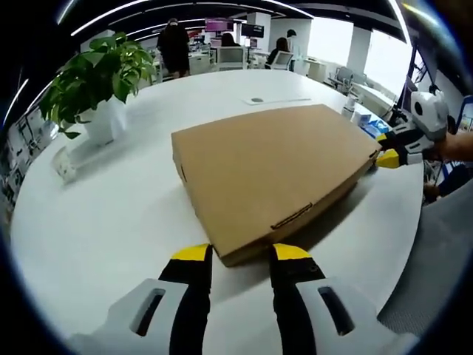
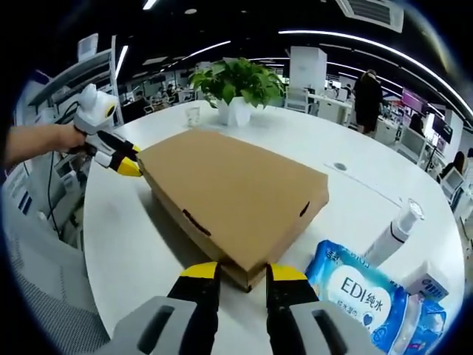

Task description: Operate the shoe box by opening the lid, removing the specified soft item, and placing it in the target area until the item is outside and the box remains undamaged.

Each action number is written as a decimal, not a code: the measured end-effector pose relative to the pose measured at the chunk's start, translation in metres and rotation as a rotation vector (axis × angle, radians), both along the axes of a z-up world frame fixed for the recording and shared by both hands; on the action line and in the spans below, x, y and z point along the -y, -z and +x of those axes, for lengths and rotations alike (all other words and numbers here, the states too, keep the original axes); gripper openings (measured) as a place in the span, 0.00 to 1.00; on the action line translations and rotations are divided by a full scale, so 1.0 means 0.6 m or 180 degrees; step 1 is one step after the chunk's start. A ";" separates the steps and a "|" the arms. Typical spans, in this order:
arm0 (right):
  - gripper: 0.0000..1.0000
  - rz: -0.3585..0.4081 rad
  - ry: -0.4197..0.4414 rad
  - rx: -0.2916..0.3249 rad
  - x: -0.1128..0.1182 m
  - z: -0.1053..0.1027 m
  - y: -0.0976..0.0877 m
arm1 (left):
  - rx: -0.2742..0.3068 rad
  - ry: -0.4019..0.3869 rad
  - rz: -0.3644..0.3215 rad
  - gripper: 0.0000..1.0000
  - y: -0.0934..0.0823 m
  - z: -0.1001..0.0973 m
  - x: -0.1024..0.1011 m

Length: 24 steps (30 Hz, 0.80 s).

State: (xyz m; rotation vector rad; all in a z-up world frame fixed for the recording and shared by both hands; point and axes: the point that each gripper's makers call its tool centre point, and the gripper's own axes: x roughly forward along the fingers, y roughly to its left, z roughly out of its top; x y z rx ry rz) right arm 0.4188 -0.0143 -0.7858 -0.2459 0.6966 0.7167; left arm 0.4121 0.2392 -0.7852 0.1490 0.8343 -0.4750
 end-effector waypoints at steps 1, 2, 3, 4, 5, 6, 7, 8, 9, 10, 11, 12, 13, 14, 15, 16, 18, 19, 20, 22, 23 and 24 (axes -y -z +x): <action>0.21 0.0008 0.0014 -0.0007 0.000 0.001 0.000 | -0.0005 0.0002 0.0004 0.31 0.000 0.002 0.000; 0.21 0.0009 0.0017 -0.0008 0.000 0.001 0.000 | -0.0011 0.0007 0.0016 0.30 0.000 0.003 0.000; 0.21 0.0010 0.0021 -0.0009 0.000 0.002 0.001 | -0.0012 0.0015 0.0024 0.30 0.000 0.002 0.000; 0.21 0.0013 0.0022 -0.0013 0.000 0.001 0.001 | -0.0014 0.0016 0.0025 0.31 0.000 0.002 0.000; 0.21 0.0014 0.0019 -0.0010 0.000 0.001 0.000 | -0.0012 0.0016 0.0023 0.31 0.000 0.002 0.000; 0.21 0.0018 0.0018 -0.0009 0.000 0.001 0.001 | -0.0010 0.0014 0.0019 0.31 0.000 0.001 0.000; 0.21 0.0027 0.0019 -0.0012 0.000 0.000 0.000 | -0.0005 0.0009 0.0014 0.31 0.000 0.001 0.000; 0.21 0.0034 0.0022 -0.0015 0.000 0.000 0.000 | 0.0006 -0.0005 -0.0009 0.32 0.000 0.000 0.001; 0.21 0.0036 0.0021 -0.0015 0.000 0.000 0.000 | 0.0000 -0.0025 -0.0041 0.32 -0.001 -0.001 0.002; 0.20 0.0030 0.0009 -0.0008 0.001 -0.001 0.000 | -0.0003 -0.0026 -0.0047 0.33 -0.001 -0.003 0.002; 0.20 0.0031 0.0009 -0.0004 0.002 -0.002 -0.001 | -0.0007 -0.0027 -0.0043 0.33 0.000 -0.006 0.002; 0.20 0.0040 0.0006 0.0008 0.002 -0.004 -0.004 | -0.0014 -0.0025 -0.0032 0.32 0.001 -0.009 0.000; 0.21 0.0050 0.0007 0.0022 0.003 -0.006 -0.008 | -0.0026 -0.0023 -0.0028 0.32 0.002 -0.013 -0.001; 0.21 0.0059 0.0003 0.0053 0.004 -0.008 -0.012 | -0.0029 -0.0028 -0.0027 0.32 0.003 -0.017 -0.001; 0.22 0.0059 -0.0001 0.0062 0.005 -0.009 -0.014 | -0.0017 -0.0043 -0.0017 0.32 0.002 -0.021 -0.003; 0.23 0.0071 0.0002 0.0068 0.006 -0.011 -0.017 | -0.0006 -0.0054 -0.0005 0.32 0.001 -0.024 -0.005; 0.27 0.0090 -0.0007 0.0084 0.009 -0.017 -0.023 | -0.0003 -0.0094 0.0005 0.34 -0.002 -0.031 -0.008; 0.29 0.0085 -0.0004 0.0106 0.012 -0.020 -0.027 | 0.0006 -0.0103 0.0001 0.34 -0.005 -0.035 -0.008; 0.30 0.0073 -0.0023 0.0127 0.015 -0.024 -0.029 | 0.0026 -0.0116 0.0003 0.35 -0.009 -0.039 -0.009; 0.30 0.0104 -0.0021 0.0145 0.028 -0.034 -0.038 | 0.0047 -0.0133 0.0014 0.37 -0.014 -0.047 -0.013; 0.31 0.0103 -0.0022 0.0151 0.032 -0.036 -0.039 | 0.0047 -0.0147 0.0013 0.38 -0.016 -0.050 -0.014; 0.33 0.0099 -0.0010 0.0153 0.038 -0.038 -0.041 | 0.0050 -0.0174 0.0002 0.39 -0.020 -0.055 -0.016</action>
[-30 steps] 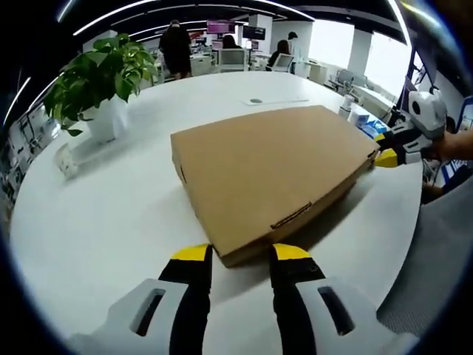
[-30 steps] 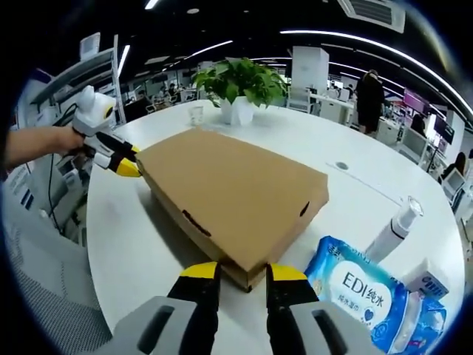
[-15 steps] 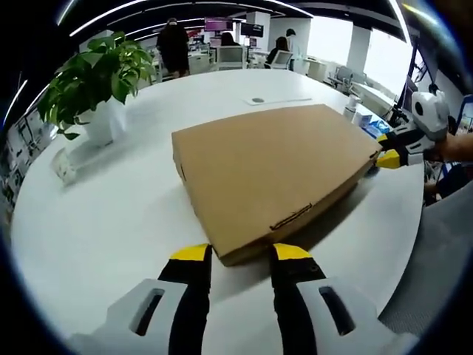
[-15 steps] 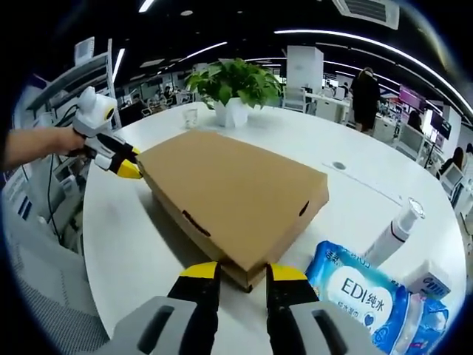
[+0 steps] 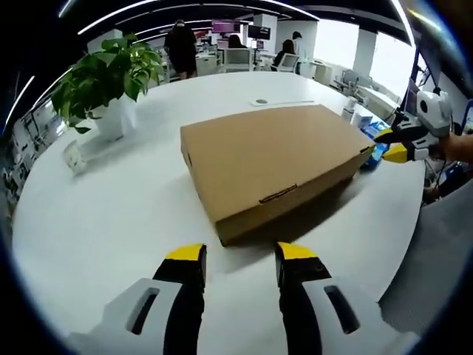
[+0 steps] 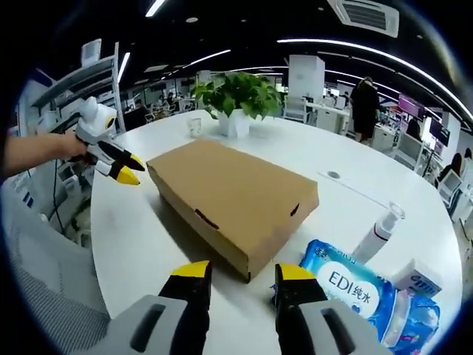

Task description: Operate the shoe box by opening the lid, removing the specified soft item, and placing it in the target area until the item is outside and the box remains undamaged.

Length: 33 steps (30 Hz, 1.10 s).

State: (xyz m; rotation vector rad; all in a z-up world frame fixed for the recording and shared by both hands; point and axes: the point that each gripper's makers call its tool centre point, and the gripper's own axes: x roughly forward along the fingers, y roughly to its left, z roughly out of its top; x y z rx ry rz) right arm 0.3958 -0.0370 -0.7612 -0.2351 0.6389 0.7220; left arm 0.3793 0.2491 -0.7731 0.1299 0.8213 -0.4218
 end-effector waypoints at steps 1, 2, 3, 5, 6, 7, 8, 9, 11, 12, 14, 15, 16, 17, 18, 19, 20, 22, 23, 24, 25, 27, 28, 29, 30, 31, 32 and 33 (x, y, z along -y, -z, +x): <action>0.34 0.0015 0.0024 0.0020 0.008 -0.004 -0.004 | 0.0005 -0.0010 -0.0009 0.40 -0.003 -0.003 0.000; 0.34 0.0015 0.0037 0.0026 0.017 -0.008 -0.007 | 0.0039 -0.0014 -0.0024 0.40 -0.009 -0.007 0.000; 0.36 0.0013 0.0052 0.0030 0.023 -0.010 -0.008 | 0.0057 -0.0017 -0.0031 0.40 -0.013 -0.010 0.001; 0.39 0.0010 0.0083 0.0050 0.036 -0.017 -0.014 | 0.0117 -0.0017 -0.0070 0.41 -0.024 -0.015 0.005; 0.40 0.0013 0.0094 0.0062 0.041 -0.018 -0.016 | 0.0141 -0.0016 -0.0088 0.41 -0.028 -0.017 0.008; 0.40 -0.0004 0.0102 0.0086 0.048 -0.020 -0.019 | 0.0177 -0.0018 -0.0113 0.42 -0.034 -0.019 0.012; 0.41 -0.0009 0.0111 0.0096 0.052 -0.022 -0.022 | 0.0193 -0.0013 -0.0120 0.42 -0.037 -0.021 0.015; 0.43 0.0013 0.0154 0.0095 0.060 -0.023 -0.026 | 0.0203 -0.0005 -0.0123 0.42 -0.041 -0.024 0.018; 0.46 0.0019 0.0175 0.0098 0.067 -0.027 -0.031 | 0.0250 0.0016 -0.0151 0.43 -0.051 -0.028 0.026; 0.49 0.0022 0.0190 0.0105 0.071 -0.030 -0.035 | 0.0276 0.0016 -0.0174 0.44 -0.057 -0.030 0.030; 0.51 0.0048 0.0232 0.0143 0.084 -0.035 -0.044 | 0.0336 0.0019 -0.0230 0.46 -0.070 -0.035 0.038; 0.51 0.0046 0.0259 0.0154 0.093 -0.038 -0.048 | 0.0358 0.0017 -0.0247 0.46 -0.076 -0.037 0.042; 0.52 0.0039 0.0271 0.0156 0.098 -0.040 -0.050 | 0.0394 0.0045 -0.0264 0.46 -0.083 -0.040 0.048; 0.53 0.0015 0.0310 0.0155 0.107 -0.043 -0.054 | 0.0403 0.0060 -0.0267 0.46 -0.086 -0.042 0.052; 0.55 0.0007 0.0346 0.0162 0.114 -0.045 -0.057 | 0.0425 0.0100 -0.0260 0.47 -0.091 -0.047 0.058; 0.56 0.0013 0.0368 0.0185 0.121 -0.048 -0.063 | 0.0450 0.0132 -0.0248 0.47 -0.095 -0.049 0.062; 0.56 0.0019 0.0392 0.0209 0.126 -0.050 -0.067 | 0.0460 0.0140 -0.0244 0.47 -0.098 -0.052 0.065; 0.57 0.0028 0.0427 0.0221 0.136 -0.059 -0.074 | 0.0492 0.0179 -0.0263 0.49 -0.107 -0.058 0.075; 0.59 0.0032 0.0454 0.0229 0.140 -0.062 -0.077 | 0.0513 0.0184 -0.0283 0.50 -0.112 -0.063 0.080; 0.60 0.0032 0.0467 0.0240 0.146 -0.069 -0.080 | 0.0527 0.0193 -0.0301 0.51 -0.116 -0.066 0.085; 0.61 0.0031 0.0476 0.0246 0.148 -0.070 -0.081 | 0.0549 0.0211 -0.0317 0.51 -0.120 -0.068 0.089; 0.64 0.0018 0.0506 0.0256 0.158 -0.082 -0.085 | 0.0583 0.0226 -0.0352 0.52 -0.129 -0.077 0.099; 0.65 0.0012 0.0531 0.0253 0.164 -0.089 -0.087 | 0.0613 0.0228 -0.0372 0.53 -0.134 -0.082 0.104; 0.67 0.0012 0.0543 0.0258 0.168 -0.093 -0.088 | 0.0640 0.0218 -0.0398 0.54 -0.139 -0.086 0.107; 0.67 0.0012 0.0557 0.0263 0.172 -0.098 -0.090 | 0.0669 0.0215 -0.0435 0.56 -0.144 -0.090 0.112; 0.68 0.0021 0.0585 0.0265 0.178 -0.104 -0.093 | 0.0677 0.0218 -0.0453 0.57 -0.147 -0.093 0.115; 0.68 0.0074 0.0633 0.0258 0.183 -0.110 -0.097 | 0.0691 0.0242 -0.0467 0.58 -0.150 -0.097 0.120; 0.70 0.0109 0.0646 0.0261 0.184 -0.112 -0.099 | 0.0693 0.0252 -0.0464 0.60 -0.152 -0.098 0.122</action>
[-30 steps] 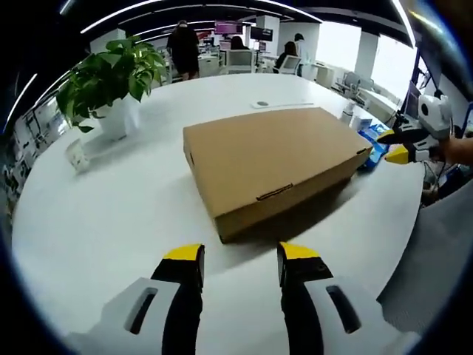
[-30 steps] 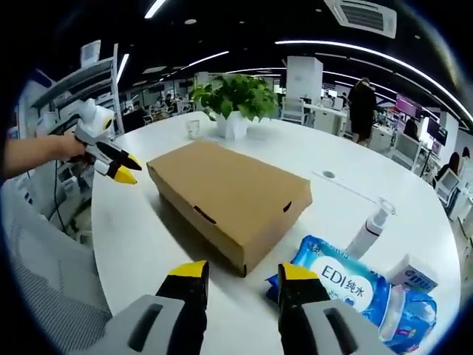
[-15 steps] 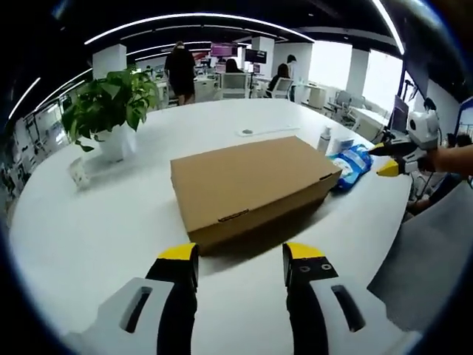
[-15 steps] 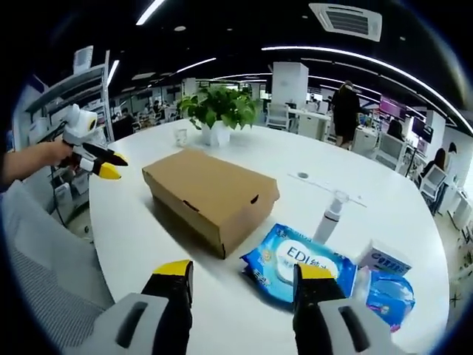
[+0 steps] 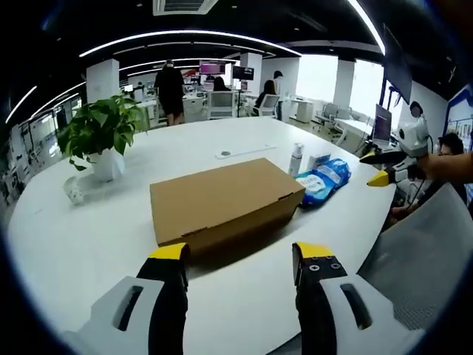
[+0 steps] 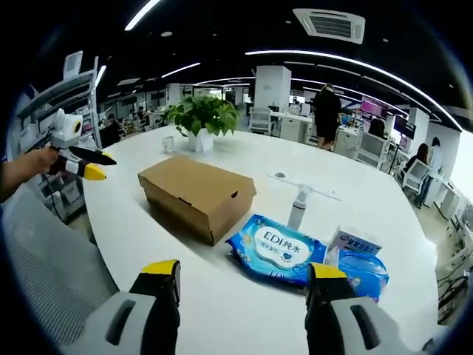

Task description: Operate the shoe box by opening the lid, removing the specified soft item, and placing it in the target area until the item is outside and the box remains undamaged.

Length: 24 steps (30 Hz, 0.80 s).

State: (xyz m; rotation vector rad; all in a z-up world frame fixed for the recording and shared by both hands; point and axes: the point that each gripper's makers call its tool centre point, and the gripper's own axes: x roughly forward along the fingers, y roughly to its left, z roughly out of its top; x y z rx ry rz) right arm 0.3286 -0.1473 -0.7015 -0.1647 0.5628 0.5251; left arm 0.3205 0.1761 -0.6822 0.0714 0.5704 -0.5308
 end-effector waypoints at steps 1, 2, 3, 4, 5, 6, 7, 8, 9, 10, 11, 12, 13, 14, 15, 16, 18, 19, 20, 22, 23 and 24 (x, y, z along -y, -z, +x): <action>0.71 0.0052 0.0063 0.0019 0.009 -0.009 -0.006 | 0.0021 0.0022 0.0011 0.61 -0.006 -0.004 0.005; 0.73 0.0037 0.0071 0.0024 0.013 -0.013 -0.007 | 0.0034 0.0036 0.0008 0.62 -0.010 -0.007 0.008; 0.75 0.0003 0.0085 0.0067 0.019 -0.018 -0.011 | 0.0074 0.0023 -0.0022 0.63 -0.018 -0.010 0.011; 0.76 -0.0006 0.0087 0.0085 0.021 -0.019 -0.012 | 0.0102 0.0022 -0.0045 0.64 -0.022 -0.012 0.014; 0.76 -0.0018 0.0107 0.0108 0.027 -0.024 -0.015 | 0.0129 0.0029 -0.0079 0.66 -0.028 -0.016 0.019; 0.78 -0.0015 0.0116 0.0110 0.030 -0.028 -0.017 | 0.0138 0.0026 -0.0091 0.67 -0.030 -0.019 0.021; 0.79 -0.0020 0.0118 0.0120 0.032 -0.031 -0.020 | 0.0146 0.0031 -0.0095 0.68 -0.032 -0.022 0.023; 0.80 -0.0048 0.0128 0.0148 0.037 -0.037 -0.024 | 0.0175 0.0045 -0.0099 0.70 -0.036 -0.027 0.027; 0.81 -0.0052 0.0125 0.0177 0.039 -0.042 -0.030 | 0.0204 0.0038 -0.0100 0.71 -0.040 -0.031 0.029; 0.83 -0.0065 0.0126 0.0197 0.041 -0.045 -0.033 | 0.0225 0.0035 -0.0107 0.71 -0.042 -0.034 0.030; 0.84 -0.0076 0.0144 0.0214 0.045 -0.050 -0.037 | 0.0255 0.0016 -0.0133 0.71 -0.047 -0.038 0.030; 0.85 -0.0065 0.0146 0.0225 0.046 -0.054 -0.041 | 0.0264 0.0008 -0.0149 0.72 -0.049 -0.042 0.031; 0.87 -0.0048 0.0161 0.0240 0.048 -0.059 -0.046 | 0.0277 -0.0001 -0.0167 0.73 -0.051 -0.048 0.032; 0.88 -0.0042 0.0167 0.0247 0.048 -0.063 -0.048 | 0.0286 -0.0009 -0.0178 0.75 -0.053 -0.053 0.033; 0.90 -0.0039 0.0158 0.0266 0.048 -0.068 -0.050 | 0.0299 -0.0015 -0.0184 0.76 -0.053 -0.058 0.034; 0.91 -0.0043 0.0155 0.0276 0.049 -0.071 -0.050 | 0.0304 -0.0016 -0.0185 0.77 -0.054 -0.063 0.035; 0.92 -0.0066 0.0147 0.0291 0.048 -0.079 -0.050 | 0.0296 -0.0010 -0.0172 0.80 -0.052 -0.075 0.037; 0.93 -0.0070 0.0145 0.0291 0.049 -0.081 -0.050 | 0.0292 0.0000 -0.0160 0.81 -0.051 -0.080 0.037; 0.94 -0.0066 0.0145 0.0285 0.049 -0.085 -0.049 | 0.0299 0.0008 -0.0136 0.84 -0.050 -0.086 0.037; 0.96 -0.0013 0.0138 0.0298 0.046 -0.091 -0.050 | 0.0304 0.0011 -0.0120 0.86 -0.049 -0.095 0.036; 0.97 -0.0011 0.0133 0.0287 0.045 -0.094 -0.048 | 0.0309 0.0011 -0.0139 0.87 -0.050 -0.098 0.036; 0.98 -0.0010 0.0144 0.0260 0.045 -0.098 -0.046 | 0.0306 -0.0001 -0.0169 0.88 -0.050 -0.101 0.035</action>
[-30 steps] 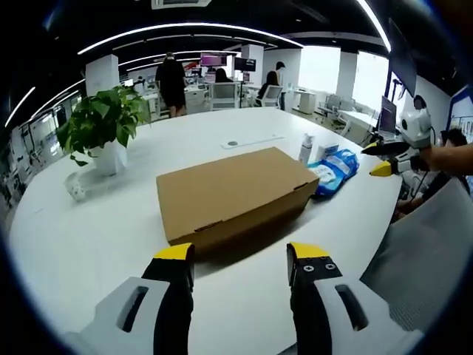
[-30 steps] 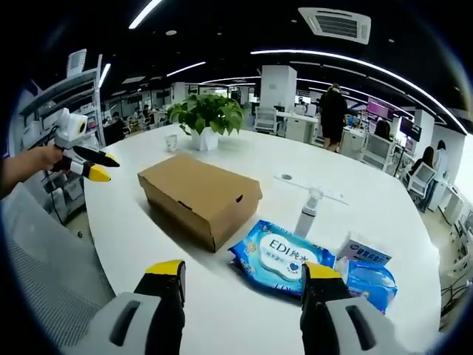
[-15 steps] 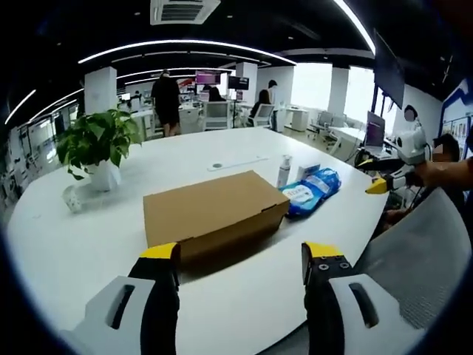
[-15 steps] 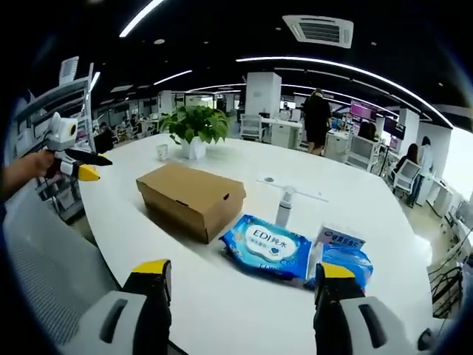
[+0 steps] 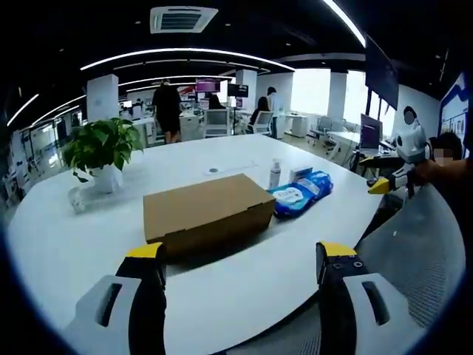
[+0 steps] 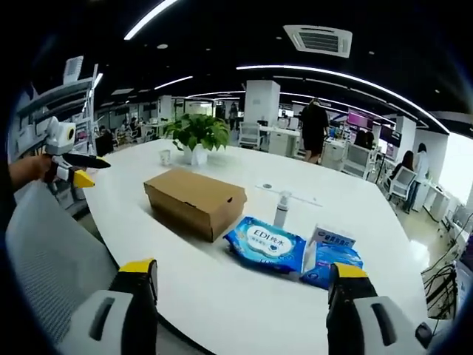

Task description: Operate the shoe box by opening the lid, removing the specified soft item, and placing it in the target area until the item is outside and the box remains undamaged.

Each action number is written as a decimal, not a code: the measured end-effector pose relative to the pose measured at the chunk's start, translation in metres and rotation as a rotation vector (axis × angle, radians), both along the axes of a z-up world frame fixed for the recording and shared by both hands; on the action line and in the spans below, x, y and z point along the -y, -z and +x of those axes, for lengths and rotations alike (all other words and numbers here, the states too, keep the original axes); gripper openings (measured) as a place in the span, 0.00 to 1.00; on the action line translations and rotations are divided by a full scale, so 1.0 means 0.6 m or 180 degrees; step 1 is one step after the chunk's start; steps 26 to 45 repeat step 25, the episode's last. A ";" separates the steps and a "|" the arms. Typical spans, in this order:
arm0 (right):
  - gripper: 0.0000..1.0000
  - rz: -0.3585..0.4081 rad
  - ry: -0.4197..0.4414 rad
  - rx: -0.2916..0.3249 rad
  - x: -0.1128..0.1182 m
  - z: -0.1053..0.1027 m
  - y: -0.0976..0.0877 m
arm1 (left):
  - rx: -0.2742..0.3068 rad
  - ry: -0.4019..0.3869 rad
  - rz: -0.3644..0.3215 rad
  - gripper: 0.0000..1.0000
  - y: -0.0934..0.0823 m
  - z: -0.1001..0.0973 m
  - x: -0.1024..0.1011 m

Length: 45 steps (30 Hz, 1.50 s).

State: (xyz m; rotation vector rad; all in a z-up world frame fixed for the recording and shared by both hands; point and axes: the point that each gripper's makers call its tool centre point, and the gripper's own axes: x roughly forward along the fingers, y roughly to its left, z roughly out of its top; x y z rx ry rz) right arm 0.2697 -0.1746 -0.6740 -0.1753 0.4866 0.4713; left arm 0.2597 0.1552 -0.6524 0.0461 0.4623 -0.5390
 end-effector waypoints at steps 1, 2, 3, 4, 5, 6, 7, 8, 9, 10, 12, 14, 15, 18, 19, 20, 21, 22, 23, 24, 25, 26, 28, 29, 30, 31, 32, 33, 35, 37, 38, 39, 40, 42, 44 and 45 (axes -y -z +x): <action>0.99 -0.0002 0.0005 -0.0006 0.000 -0.002 0.002 | -0.0007 -0.0020 -0.0012 0.90 0.001 -0.002 -0.001; 0.99 -0.0019 0.0007 -0.0004 0.001 -0.005 0.004 | -0.0014 -0.0035 -0.0021 0.92 0.002 -0.004 -0.003; 0.99 -0.0026 0.0013 0.0001 0.001 -0.008 0.004 | -0.0019 -0.0052 -0.0024 0.95 0.003 -0.006 -0.003; 0.99 -0.0033 0.0014 0.0007 0.001 -0.009 0.004 | -0.0022 -0.0068 -0.0032 0.98 0.004 -0.008 -0.004; 0.99 -0.0043 0.0011 0.0012 0.001 -0.012 0.005 | -0.0025 -0.0076 -0.0030 0.99 0.005 -0.011 -0.003; 0.99 -0.0041 0.0014 0.0015 0.001 -0.013 0.005 | -0.0023 -0.0076 -0.0021 1.00 0.005 -0.014 -0.003; 0.99 -0.0034 0.0007 0.0013 -0.001 -0.015 0.005 | -0.0005 -0.0080 -0.0012 1.00 0.006 -0.015 -0.003; 0.99 -0.0036 0.0001 0.0016 -0.002 -0.016 0.005 | 0.0003 -0.0077 -0.0004 1.00 0.006 -0.017 -0.003; 0.99 -0.0054 -0.0006 0.0023 -0.002 -0.016 0.005 | 0.0007 -0.0073 0.0004 1.00 0.007 -0.017 -0.003; 0.99 -0.0069 -0.0007 0.0029 -0.001 -0.017 0.005 | -0.0005 -0.0069 0.0015 1.00 0.009 -0.018 -0.003; 0.99 -0.0085 -0.0001 0.0045 0.001 -0.017 0.004 | -0.0010 -0.0063 0.0030 1.00 0.010 -0.019 -0.003; 0.99 -0.0083 0.0005 0.0049 0.002 -0.017 0.004 | 0.0016 -0.0063 0.0042 1.00 0.010 -0.019 -0.003; 0.99 -0.0088 0.0008 0.0048 0.003 -0.018 0.004 | 0.0031 -0.0066 0.0047 1.00 0.009 -0.018 -0.003; 0.99 -0.0102 0.0018 0.0043 0.006 -0.021 0.006 | 0.0040 -0.0070 0.0062 1.00 0.009 -0.018 -0.004; 0.99 -0.0098 0.0024 0.0038 0.006 -0.022 0.006 | 0.0039 -0.0069 0.0069 1.00 0.009 -0.018 -0.003; 0.99 -0.0097 0.0027 0.0035 0.006 -0.022 0.007 | 0.0034 -0.0072 0.0081 1.00 0.010 -0.019 -0.004; 0.99 -0.0091 0.0040 0.0025 0.007 -0.023 0.008 | 0.0033 -0.0075 0.0084 1.00 0.011 -0.020 -0.004; 0.99 -0.0090 0.0042 0.0024 0.007 -0.023 0.008 | 0.0028 -0.0080 0.0078 1.00 0.012 -0.020 -0.004; 0.99 -0.0085 0.0046 0.0025 0.008 -0.023 0.008 | 0.0019 -0.0086 0.0066 1.00 0.013 -0.021 -0.004; 0.99 -0.0082 0.0046 0.0029 0.008 -0.023 0.008 | 0.0020 -0.0086 0.0061 1.00 0.013 -0.021 -0.004; 0.99 -0.0081 0.0046 0.0037 0.008 -0.023 0.008 | 0.0018 -0.0087 0.0063 1.00 0.013 -0.021 -0.004; 0.99 -0.0081 0.0046 0.0037 0.008 -0.023 0.008 | 0.0018 -0.0087 0.0063 1.00 0.013 -0.021 -0.004; 0.99 -0.0081 0.0046 0.0037 0.008 -0.023 0.008 | 0.0018 -0.0087 0.0063 1.00 0.013 -0.021 -0.004; 0.99 -0.0081 0.0046 0.0037 0.008 -0.023 0.008 | 0.0018 -0.0087 0.0063 1.00 0.013 -0.021 -0.004; 0.99 -0.0081 0.0046 0.0037 0.008 -0.023 0.008 | 0.0018 -0.0087 0.0063 1.00 0.013 -0.021 -0.004; 0.99 -0.0081 0.0046 0.0037 0.008 -0.023 0.008 | 0.0018 -0.0087 0.0063 1.00 0.013 -0.021 -0.004; 0.99 -0.0081 0.0046 0.0037 0.008 -0.023 0.008 | 0.0018 -0.0087 0.0063 1.00 0.013 -0.021 -0.004; 0.99 -0.0081 0.0046 0.0037 0.008 -0.023 0.008 | 0.0018 -0.0087 0.0063 1.00 0.013 -0.021 -0.004; 0.99 -0.0081 0.0046 0.0037 0.008 -0.023 0.008 | 0.0018 -0.0087 0.0063 1.00 0.013 -0.021 -0.004; 0.99 -0.0081 0.0046 0.0037 0.008 -0.023 0.008 | 0.0018 -0.0087 0.0063 1.00 0.013 -0.021 -0.004; 0.99 -0.0081 0.0046 0.0037 0.008 -0.023 0.008 | 0.0018 -0.0087 0.0063 1.00 0.013 -0.021 -0.004; 0.99 -0.0081 0.0046 0.0037 0.008 -0.023 0.008 | 0.0018 -0.0087 0.0063 1.00 0.013 -0.021 -0.004; 0.99 -0.0081 0.0046 0.0037 0.008 -0.023 0.008 | 0.0018 -0.0087 0.0063 1.00 0.013 -0.021 -0.004; 0.99 -0.0081 0.0046 0.0037 0.008 -0.023 0.008 | 0.0018 -0.0087 0.0063 1.00 0.013 -0.021 -0.004; 0.99 -0.0081 0.0046 0.0037 0.008 -0.023 0.008 | 0.0018 -0.0087 0.0063 1.00 0.013 -0.021 -0.004; 0.99 -0.0081 0.0046 0.0037 0.008 -0.023 0.008 | 0.0018 -0.0087 0.0063 1.00 0.013 -0.021 -0.004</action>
